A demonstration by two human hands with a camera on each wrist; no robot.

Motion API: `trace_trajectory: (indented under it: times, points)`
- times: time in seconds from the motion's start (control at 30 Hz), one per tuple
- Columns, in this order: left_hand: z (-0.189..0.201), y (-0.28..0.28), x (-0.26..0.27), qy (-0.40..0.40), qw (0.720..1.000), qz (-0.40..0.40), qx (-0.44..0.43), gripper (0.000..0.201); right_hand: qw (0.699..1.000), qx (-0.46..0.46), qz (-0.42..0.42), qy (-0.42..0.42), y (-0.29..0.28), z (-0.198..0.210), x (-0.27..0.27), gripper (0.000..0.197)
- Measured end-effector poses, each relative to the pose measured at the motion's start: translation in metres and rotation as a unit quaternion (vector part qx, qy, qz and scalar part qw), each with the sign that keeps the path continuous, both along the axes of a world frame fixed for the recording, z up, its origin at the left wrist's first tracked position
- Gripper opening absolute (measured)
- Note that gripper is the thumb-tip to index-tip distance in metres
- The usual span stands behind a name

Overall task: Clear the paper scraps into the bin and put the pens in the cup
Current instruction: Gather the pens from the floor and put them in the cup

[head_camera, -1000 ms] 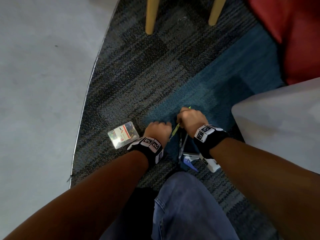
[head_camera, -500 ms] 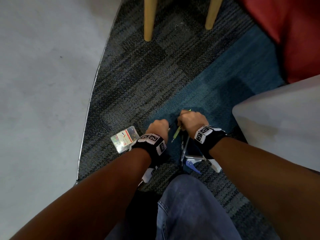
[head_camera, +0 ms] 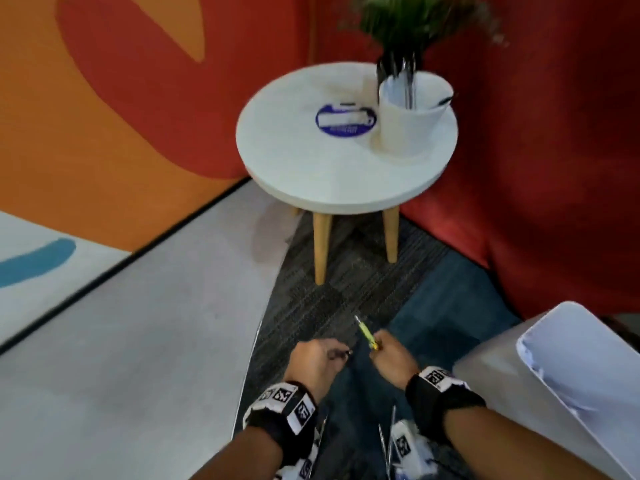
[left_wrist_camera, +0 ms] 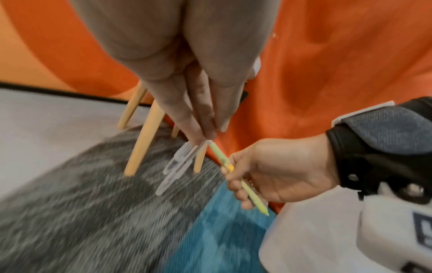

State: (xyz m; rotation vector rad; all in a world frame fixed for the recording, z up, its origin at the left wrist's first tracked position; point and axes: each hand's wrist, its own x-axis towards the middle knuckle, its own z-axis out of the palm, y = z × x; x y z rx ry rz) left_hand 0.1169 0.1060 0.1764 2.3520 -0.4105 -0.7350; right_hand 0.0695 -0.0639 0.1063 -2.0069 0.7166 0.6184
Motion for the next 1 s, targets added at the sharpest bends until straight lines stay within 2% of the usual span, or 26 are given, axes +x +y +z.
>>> trace_trajectory:
  times: [0.07,0.1,0.17,0.27,0.4,0.47,0.6,0.67,0.73,0.9,1.0]
  points:
    - [0.037,-0.010,0.008,-0.043,0.999,-0.009,-0.024,0.016,0.982,0.141,-0.120,-0.041,0.002,0.047,0.016,0.023]
    - [0.055,-0.015,0.013,-0.069,0.997,-0.023,-0.039,0.018,0.967,0.197,-0.154,-0.051,0.000,0.070,0.025,0.033]
    - [0.084,-0.025,0.022,-0.097,0.991,-0.051,-0.072,0.022,0.951,0.263,-0.145,-0.069,-0.005,0.109,0.038,0.045]
    - [0.118,-0.038,0.035,-0.155,0.978,-0.089,-0.111,0.028,0.936,0.295,-0.142,-0.132,-0.016,0.153,0.054,0.038]
    - [0.142,-0.048,0.056,-0.253,0.948,-0.137,-0.136,0.032,0.915,0.319,-0.150,-0.194,-0.035,0.192,0.072,0.032]
    - [0.149,-0.052,0.069,-0.295,0.929,-0.150,-0.167,0.042,0.894,0.353,-0.161,-0.224,-0.044,0.207,0.079,0.024]
    - [0.166,-0.065,0.086,-0.347,0.903,-0.142,-0.212,0.055,0.837,0.396,-0.251,-0.281,-0.055,0.241,0.100,0.009]
    - [0.177,-0.073,0.092,-0.355,0.901,-0.119,-0.220,0.071,0.829,0.368,-0.266,-0.327,-0.063,0.265,0.113,0.007]
    - [0.188,-0.081,0.095,-0.344,0.911,-0.093,-0.206,0.076,0.839,0.286,-0.265,-0.381,-0.077,0.292,0.132,0.014]
    - [0.200,-0.094,0.099,-0.321,0.931,-0.100,-0.140,0.063,0.827,-0.003,-0.273,-0.491,-0.118,0.343,0.196,0.011]
    - [0.193,-0.099,0.101,-0.310,0.936,-0.118,-0.121,0.053,0.844,-0.125,-0.246,-0.459,-0.133,0.343,0.226,0.012]
